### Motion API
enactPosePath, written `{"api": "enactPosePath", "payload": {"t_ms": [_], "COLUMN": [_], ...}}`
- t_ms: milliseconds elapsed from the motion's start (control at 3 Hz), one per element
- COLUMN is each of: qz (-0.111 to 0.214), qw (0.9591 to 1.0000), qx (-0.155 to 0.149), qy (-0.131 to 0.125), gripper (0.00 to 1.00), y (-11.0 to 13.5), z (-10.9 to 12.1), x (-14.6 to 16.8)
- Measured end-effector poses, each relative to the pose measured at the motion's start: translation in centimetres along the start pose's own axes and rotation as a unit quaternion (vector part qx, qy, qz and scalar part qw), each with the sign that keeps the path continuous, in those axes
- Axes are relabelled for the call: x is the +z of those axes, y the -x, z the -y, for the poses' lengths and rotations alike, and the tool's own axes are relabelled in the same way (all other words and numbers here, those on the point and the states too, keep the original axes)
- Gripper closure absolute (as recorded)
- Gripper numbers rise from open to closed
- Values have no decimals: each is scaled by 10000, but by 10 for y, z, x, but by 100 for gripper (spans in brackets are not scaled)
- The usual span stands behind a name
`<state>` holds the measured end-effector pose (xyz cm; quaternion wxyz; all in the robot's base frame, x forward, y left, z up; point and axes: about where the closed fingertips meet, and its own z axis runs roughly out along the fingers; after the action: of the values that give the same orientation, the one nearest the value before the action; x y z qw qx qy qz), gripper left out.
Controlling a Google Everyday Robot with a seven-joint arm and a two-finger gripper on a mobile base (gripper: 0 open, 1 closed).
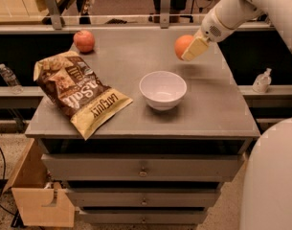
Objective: Move orange near brown chip bag
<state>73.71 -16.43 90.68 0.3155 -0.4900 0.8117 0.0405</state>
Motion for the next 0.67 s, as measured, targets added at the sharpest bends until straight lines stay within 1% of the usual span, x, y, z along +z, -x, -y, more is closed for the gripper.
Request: {"api": "enactPosePath", "payload": {"t_ms": [333, 667], "qz": [-40, -241], "qw": [9956, 9831], "qx": [-935, -1817], "qy": [-29, 34], "gripper": [100, 100], "y": [39, 66], "z": [-26, -62], "x": [-2, 5]}}
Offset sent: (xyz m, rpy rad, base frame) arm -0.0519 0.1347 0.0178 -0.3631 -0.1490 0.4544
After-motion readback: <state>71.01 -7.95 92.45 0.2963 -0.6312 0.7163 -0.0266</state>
